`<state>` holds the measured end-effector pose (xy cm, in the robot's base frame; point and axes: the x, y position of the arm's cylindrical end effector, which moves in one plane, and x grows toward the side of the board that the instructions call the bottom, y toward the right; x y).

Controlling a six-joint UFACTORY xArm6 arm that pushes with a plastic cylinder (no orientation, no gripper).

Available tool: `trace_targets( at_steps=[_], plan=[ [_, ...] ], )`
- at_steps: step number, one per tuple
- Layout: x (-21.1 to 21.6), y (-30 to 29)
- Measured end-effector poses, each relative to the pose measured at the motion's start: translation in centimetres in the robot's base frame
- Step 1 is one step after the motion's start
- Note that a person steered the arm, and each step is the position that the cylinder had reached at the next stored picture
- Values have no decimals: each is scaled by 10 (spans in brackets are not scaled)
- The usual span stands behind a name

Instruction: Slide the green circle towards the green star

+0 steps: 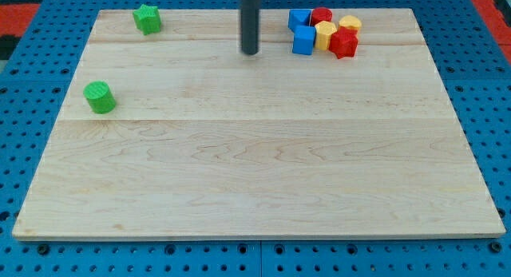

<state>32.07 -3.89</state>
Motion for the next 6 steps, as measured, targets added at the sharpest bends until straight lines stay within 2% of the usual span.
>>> trace_targets(
  at_steps=[2,3,4,6],
  plan=[
    [152,-144],
    [181,-227],
    [160,-243],
    [94,-207]
  ],
)
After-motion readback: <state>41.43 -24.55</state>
